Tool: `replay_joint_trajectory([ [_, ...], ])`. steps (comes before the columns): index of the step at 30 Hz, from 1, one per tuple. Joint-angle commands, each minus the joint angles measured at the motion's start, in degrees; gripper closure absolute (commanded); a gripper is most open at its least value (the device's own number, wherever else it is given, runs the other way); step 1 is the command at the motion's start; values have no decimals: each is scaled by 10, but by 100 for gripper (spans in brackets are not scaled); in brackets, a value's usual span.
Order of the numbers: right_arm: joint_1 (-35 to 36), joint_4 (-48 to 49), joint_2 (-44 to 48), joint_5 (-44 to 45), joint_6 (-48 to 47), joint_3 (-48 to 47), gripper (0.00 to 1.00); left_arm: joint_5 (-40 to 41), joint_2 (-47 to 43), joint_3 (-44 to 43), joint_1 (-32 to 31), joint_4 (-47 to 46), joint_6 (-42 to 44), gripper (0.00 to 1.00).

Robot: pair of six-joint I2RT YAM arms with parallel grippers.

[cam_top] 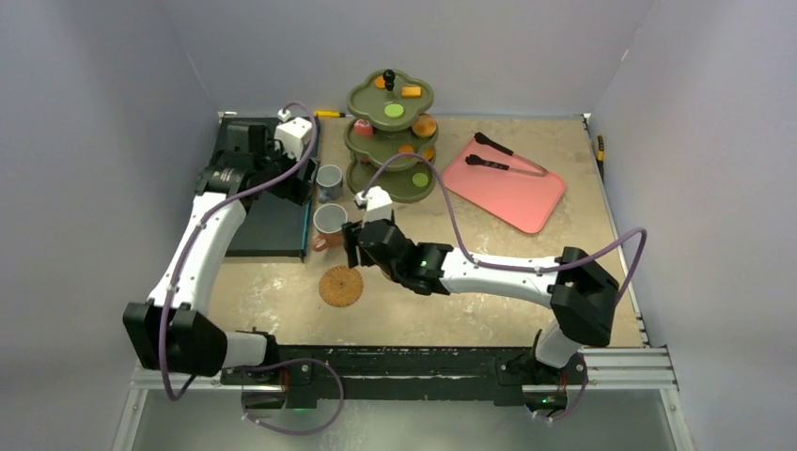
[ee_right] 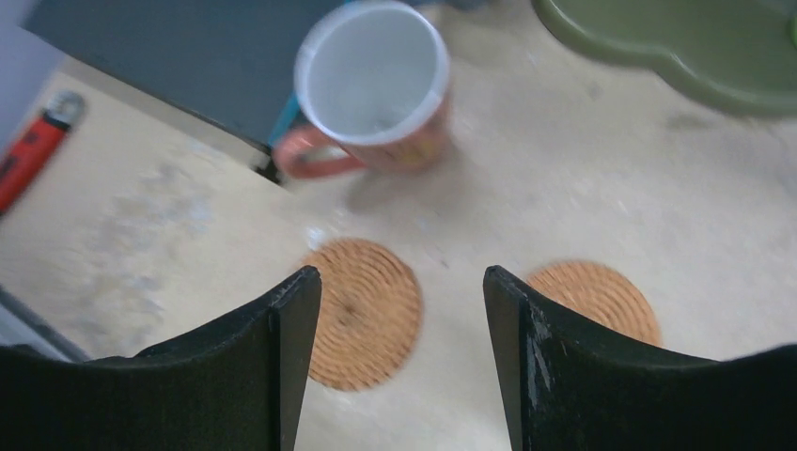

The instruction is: Serve the afternoon tea

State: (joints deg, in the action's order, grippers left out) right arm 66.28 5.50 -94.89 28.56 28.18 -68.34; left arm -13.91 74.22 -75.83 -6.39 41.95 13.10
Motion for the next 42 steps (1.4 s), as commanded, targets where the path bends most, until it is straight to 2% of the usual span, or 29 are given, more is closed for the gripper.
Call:
replay_joint_trajectory([
  [1, -11, -15, 89, 53, 47, 80, 34, -89, 54, 14, 3, -50, 20, 28],
  [5, -11, -26, 158, 69, 79, 155, 36, -146, 115, 3, 2, -38, 49, 42],
  [11, -11, -53, 221, 77, 114, 207, 36, -158, 181, -4, -3, -17, 106, 50],
  [18, -11, -64, 225, 81, 113, 203, 37, -116, 209, -6, -26, -8, 176, 55],
  [19, -11, -63, 225, 82, 113, 202, 38, -112, 212, -5, -30, -9, 179, 58],
  [23, -11, -58, 223, 85, 113, 201, 39, -100, 226, 0, -37, -16, 177, 79],
  [25, -11, -59, 222, 87, 112, 200, 39, -96, 228, 9, -38, -24, 167, 85],
  [27, -11, -60, 221, 89, 110, 201, 39, -82, 221, 22, -38, -46, 144, 95],
  [29, -11, -58, 218, 94, 104, 199, 39, -71, 207, 37, -38, -64, 109, 100],
  [38, -3, -35, 164, 98, 94, 184, 32, -6, 118, 151, -42, -163, -152, 100],
  [42, 16, -1, 131, 96, 65, 164, 28, 19, 87, 190, -53, -210, -228, 100],
])
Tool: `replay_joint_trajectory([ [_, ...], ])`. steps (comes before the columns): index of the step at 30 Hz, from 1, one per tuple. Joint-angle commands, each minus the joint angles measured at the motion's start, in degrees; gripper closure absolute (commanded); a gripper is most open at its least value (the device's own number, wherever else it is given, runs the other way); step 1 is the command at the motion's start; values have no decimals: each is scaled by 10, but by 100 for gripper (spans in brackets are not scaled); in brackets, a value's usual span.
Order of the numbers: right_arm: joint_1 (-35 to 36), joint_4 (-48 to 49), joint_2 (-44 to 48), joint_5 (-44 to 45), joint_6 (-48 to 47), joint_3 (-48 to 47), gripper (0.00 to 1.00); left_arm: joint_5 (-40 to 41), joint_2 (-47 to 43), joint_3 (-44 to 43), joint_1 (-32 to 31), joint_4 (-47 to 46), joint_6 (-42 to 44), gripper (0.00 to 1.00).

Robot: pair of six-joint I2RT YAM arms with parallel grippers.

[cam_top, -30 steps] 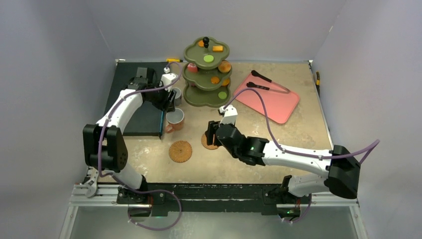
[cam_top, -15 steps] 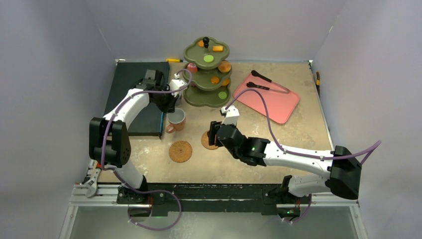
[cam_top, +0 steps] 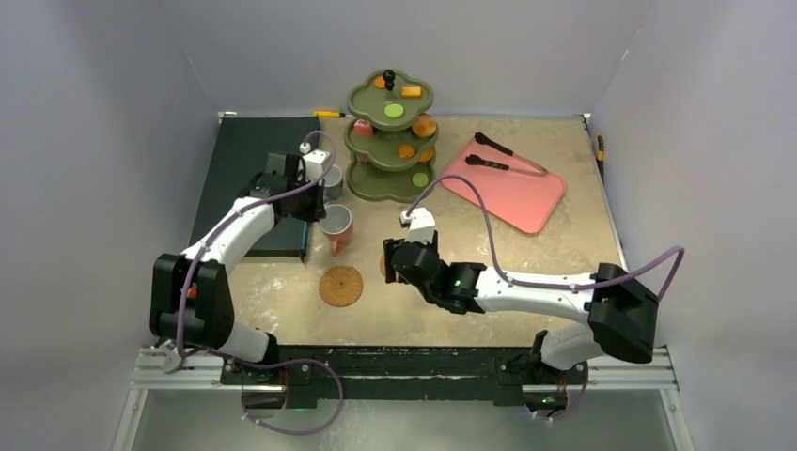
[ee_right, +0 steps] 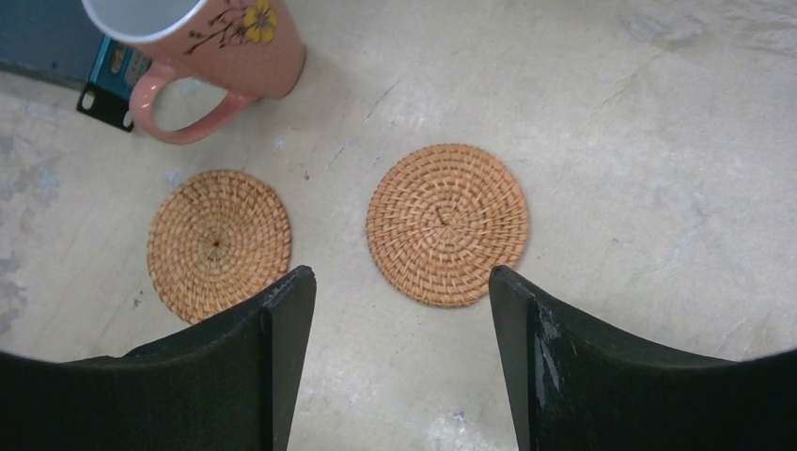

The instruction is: Serve the afternoon tea

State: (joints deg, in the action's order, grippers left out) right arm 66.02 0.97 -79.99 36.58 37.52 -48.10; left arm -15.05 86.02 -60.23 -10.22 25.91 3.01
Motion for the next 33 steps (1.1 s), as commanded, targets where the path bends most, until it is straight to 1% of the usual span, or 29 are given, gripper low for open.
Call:
replay_joint_trajectory([
  [1, 24, 54, -27, 15, -37, -46, 27, 40, -36, 40, -19, -56, -140, 100],
  [6, 46, 109, -90, -5, -91, -96, 26, 63, -46, 60, -22, -65, -177, 100],
  [11, 51, 140, -187, -14, -122, -167, 27, 67, -47, 64, -22, -62, -207, 100],
  [13, 50, 135, -221, -31, -133, -202, 28, 67, -47, 67, -22, -65, -213, 100],
  [18, 48, 118, -295, -38, -169, -271, 32, 78, -57, 76, -23, -70, -221, 100],
  [22, 31, 84, -330, -40, -164, -303, 37, 79, -66, 83, -23, -73, -223, 100],
  [29, 11, 65, -352, -31, -176, -322, 46, 70, -68, 83, -24, -67, -223, 100],
  [33, 1, 56, -368, -26, -185, -336, 48, 63, -75, 81, -27, -56, -223, 100],
])
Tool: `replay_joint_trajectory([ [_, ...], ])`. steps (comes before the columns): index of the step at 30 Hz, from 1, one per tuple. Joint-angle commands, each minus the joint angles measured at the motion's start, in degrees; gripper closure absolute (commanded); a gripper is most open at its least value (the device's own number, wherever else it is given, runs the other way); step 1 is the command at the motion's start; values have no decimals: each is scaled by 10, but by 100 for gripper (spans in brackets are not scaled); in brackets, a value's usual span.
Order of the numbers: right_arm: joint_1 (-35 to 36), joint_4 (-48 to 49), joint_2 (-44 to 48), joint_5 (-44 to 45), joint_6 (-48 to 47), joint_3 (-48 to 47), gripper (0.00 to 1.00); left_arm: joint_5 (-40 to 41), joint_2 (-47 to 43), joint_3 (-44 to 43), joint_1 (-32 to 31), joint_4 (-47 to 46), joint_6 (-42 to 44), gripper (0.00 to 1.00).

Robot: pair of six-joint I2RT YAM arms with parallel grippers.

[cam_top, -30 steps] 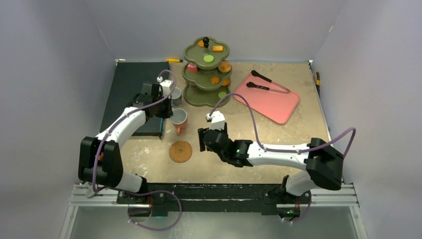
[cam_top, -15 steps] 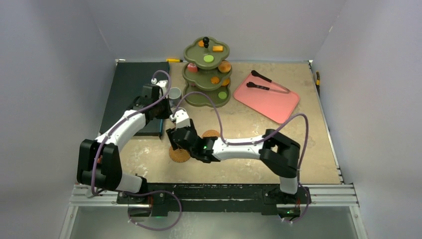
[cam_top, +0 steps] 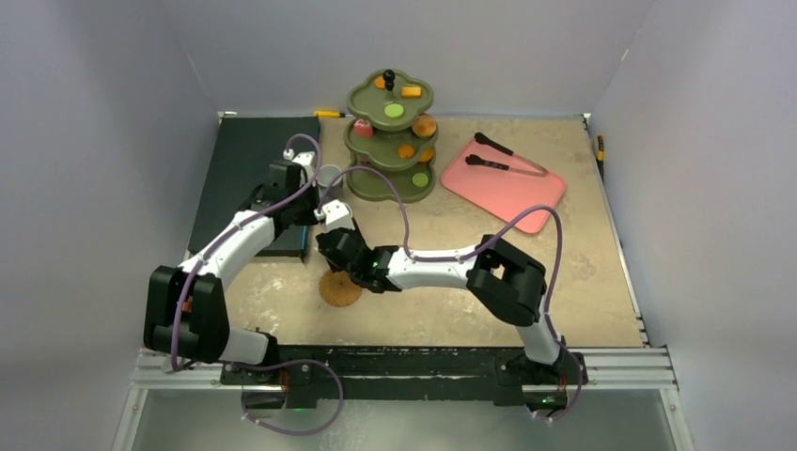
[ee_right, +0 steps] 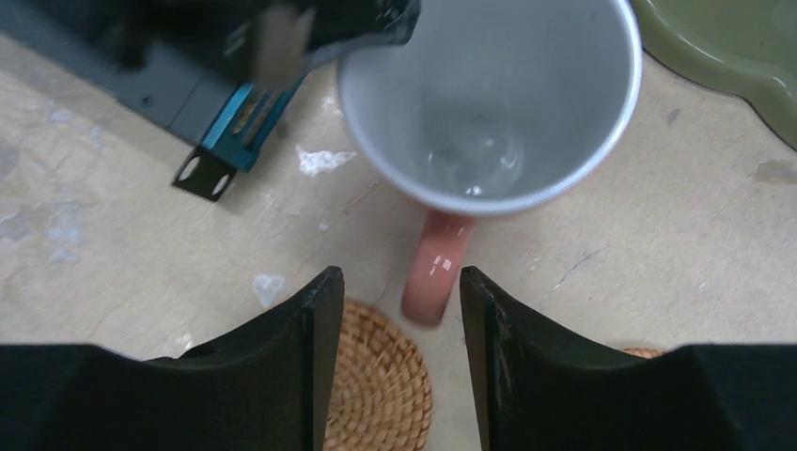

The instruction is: Serve the afternoon tea

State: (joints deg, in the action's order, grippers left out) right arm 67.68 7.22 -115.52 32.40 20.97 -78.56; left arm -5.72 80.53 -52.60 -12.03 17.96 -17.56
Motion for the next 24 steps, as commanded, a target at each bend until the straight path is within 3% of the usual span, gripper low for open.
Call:
replay_joint_trajectory([
  [1, -16, -6, -13, 18, -22, -32, 48, -31, -23, 4, -9, 28, -17, 100],
  [9, -26, 4, -18, 15, -40, -33, 52, -36, -31, -5, -14, 57, -13, 100],
  [11, -29, 9, -17, 12, -43, -31, 59, -43, -33, -7, -14, 62, -12, 88],
  [15, -31, 18, -10, 9, -49, -20, 83, -54, -41, -11, -14, 69, -7, 60],
  [17, -32, 23, -3, 10, -54, -14, 99, -57, -43, -20, -14, 78, 0, 53],
  [24, -42, 31, 23, 12, -69, -4, 100, -60, -64, -63, -13, 104, 27, 26],
])
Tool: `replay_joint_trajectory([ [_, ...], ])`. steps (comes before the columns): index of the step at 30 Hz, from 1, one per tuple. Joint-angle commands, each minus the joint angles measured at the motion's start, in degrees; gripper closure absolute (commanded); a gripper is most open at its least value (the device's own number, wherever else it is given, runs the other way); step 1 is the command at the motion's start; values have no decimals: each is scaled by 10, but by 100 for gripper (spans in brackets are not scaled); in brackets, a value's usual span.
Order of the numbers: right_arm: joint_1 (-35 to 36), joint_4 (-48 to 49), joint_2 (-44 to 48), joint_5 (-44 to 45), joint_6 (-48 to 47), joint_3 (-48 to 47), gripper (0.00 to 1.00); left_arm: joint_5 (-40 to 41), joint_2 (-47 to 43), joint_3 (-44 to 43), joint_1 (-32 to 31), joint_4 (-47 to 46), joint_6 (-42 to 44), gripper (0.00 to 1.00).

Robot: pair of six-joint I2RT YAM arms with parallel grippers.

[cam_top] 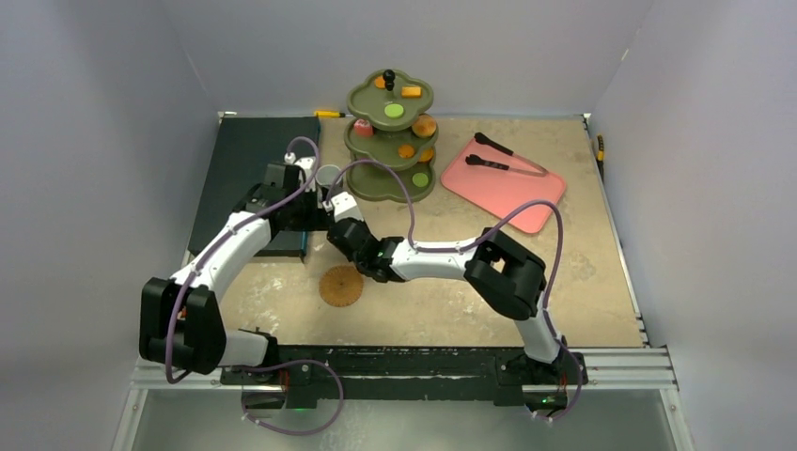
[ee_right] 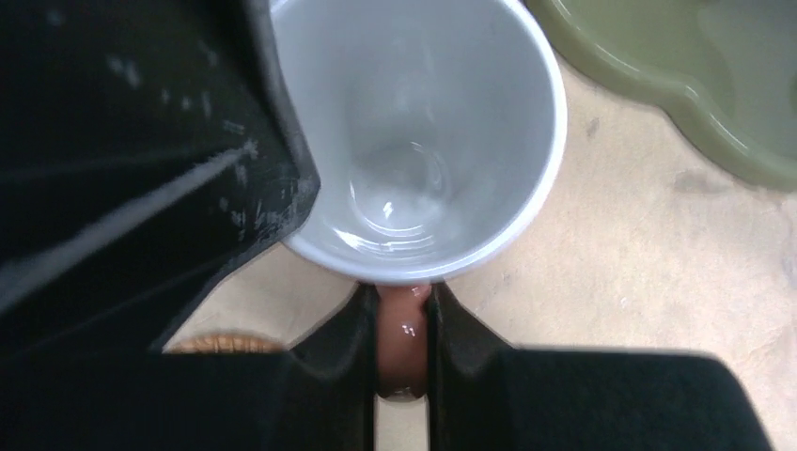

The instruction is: Serve the afternoon tea

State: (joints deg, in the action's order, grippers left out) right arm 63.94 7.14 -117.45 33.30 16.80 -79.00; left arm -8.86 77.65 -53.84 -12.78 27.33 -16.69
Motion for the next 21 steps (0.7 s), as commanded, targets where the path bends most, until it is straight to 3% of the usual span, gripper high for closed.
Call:
replay_joint_trajectory([
  [1, -6, 32, 48, 4, -32, 2, 100, -29, -38, -64, -4, 17, 24, 22],
  [3, -10, 34, 65, 1, -40, 7, 100, -36, -41, -93, 8, 34, 34, 14],
  [8, -17, 33, 133, -10, -47, 43, 100, -30, -46, -134, 28, 50, 67, 6],
  [21, -19, -28, 323, -58, 33, 253, 100, -30, -22, -165, 44, 50, 100, 5],
])
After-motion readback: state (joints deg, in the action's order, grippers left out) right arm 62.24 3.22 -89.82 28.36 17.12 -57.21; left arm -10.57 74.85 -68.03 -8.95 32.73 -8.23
